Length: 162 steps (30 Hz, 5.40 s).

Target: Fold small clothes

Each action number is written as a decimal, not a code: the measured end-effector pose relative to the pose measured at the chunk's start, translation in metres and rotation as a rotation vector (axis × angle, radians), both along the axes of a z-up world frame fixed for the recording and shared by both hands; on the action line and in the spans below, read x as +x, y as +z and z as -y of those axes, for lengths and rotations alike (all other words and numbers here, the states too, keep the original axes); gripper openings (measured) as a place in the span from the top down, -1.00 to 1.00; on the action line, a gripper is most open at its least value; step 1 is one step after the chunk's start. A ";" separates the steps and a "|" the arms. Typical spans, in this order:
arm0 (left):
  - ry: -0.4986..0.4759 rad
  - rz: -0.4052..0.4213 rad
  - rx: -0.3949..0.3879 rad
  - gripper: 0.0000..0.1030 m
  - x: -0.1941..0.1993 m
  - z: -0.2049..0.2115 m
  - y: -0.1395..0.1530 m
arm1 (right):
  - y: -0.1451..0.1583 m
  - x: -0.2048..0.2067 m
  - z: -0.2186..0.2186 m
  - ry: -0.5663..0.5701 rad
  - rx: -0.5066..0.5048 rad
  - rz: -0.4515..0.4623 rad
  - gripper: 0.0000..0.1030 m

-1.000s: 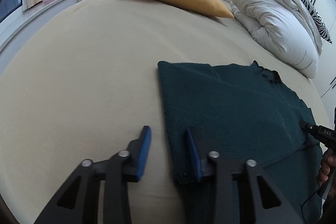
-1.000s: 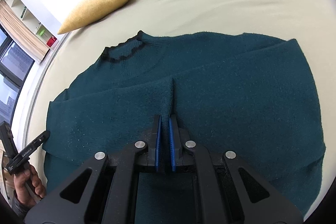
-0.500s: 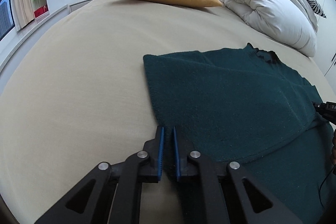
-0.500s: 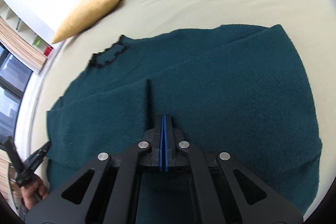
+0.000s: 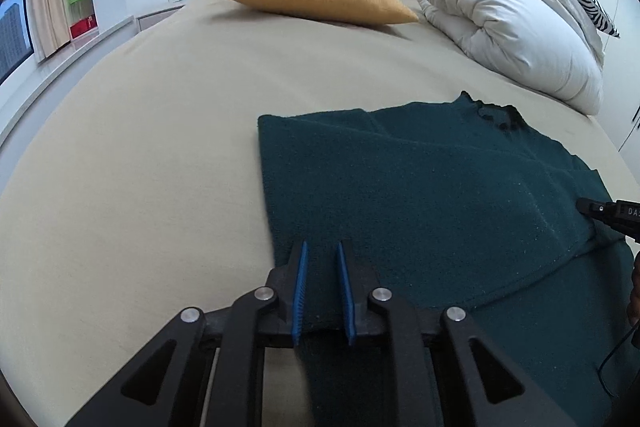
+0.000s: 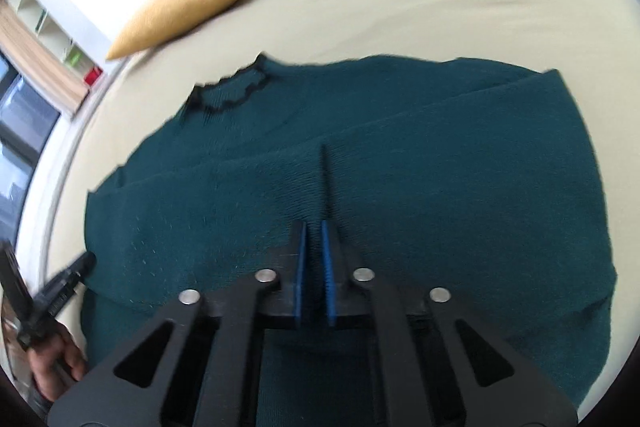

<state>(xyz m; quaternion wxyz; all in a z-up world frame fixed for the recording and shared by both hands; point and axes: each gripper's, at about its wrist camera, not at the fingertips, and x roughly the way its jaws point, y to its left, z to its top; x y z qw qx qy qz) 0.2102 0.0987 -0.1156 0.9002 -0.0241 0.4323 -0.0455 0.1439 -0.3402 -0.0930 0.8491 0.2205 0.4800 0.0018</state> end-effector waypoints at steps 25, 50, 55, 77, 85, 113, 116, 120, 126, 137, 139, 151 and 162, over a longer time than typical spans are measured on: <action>0.003 -0.039 -0.288 -0.29 -0.135 -0.037 0.027 | 0.056 -0.177 0.027 -0.098 0.041 0.222 -0.44; -0.036 -0.349 -0.562 0.13 -0.284 -0.064 -0.018 | 0.039 -0.359 0.068 -0.070 0.213 0.118 -0.19; -0.039 -0.372 -0.551 0.78 -0.289 -0.064 -0.020 | 0.038 -0.383 0.087 -0.114 0.230 0.094 -0.19; -0.043 -0.287 -0.599 0.88 -0.299 -0.076 -0.004 | 0.014 -0.399 0.094 -0.059 0.169 -0.191 0.27; -0.045 -0.263 -0.615 0.88 -0.299 -0.077 0.003 | 0.008 -0.398 0.087 -0.018 0.188 -0.233 0.83; -0.023 -0.003 -0.954 0.89 -0.172 -0.108 0.091 | 0.104 -0.264 0.124 -0.165 0.471 0.299 0.88; -0.016 0.006 -0.962 0.89 -0.140 -0.105 0.094 | 0.104 -0.227 0.133 -0.192 0.456 0.311 0.88; 0.000 0.009 -0.964 0.89 -0.096 -0.101 0.094 | 0.104 -0.176 0.140 -0.212 0.405 0.311 0.88; 0.023 -0.022 -0.952 0.89 -0.026 -0.094 0.081 | 0.091 -0.095 0.148 -0.239 0.350 0.285 0.88; 0.080 -0.089 -0.883 0.88 0.081 -0.087 0.040 | 0.034 0.024 0.163 -0.307 0.263 0.172 0.88; 0.093 -0.097 -0.854 0.87 0.096 -0.086 0.032 | 0.022 0.039 0.164 -0.319 0.248 0.150 0.87; 0.141 -0.079 -0.759 0.30 0.092 -0.086 0.024 | 0.014 0.058 0.160 -0.348 0.142 0.156 -0.10; -0.031 0.023 -0.408 0.07 0.088 0.009 0.036 | 0.036 0.095 0.068 -0.074 0.046 0.169 -0.13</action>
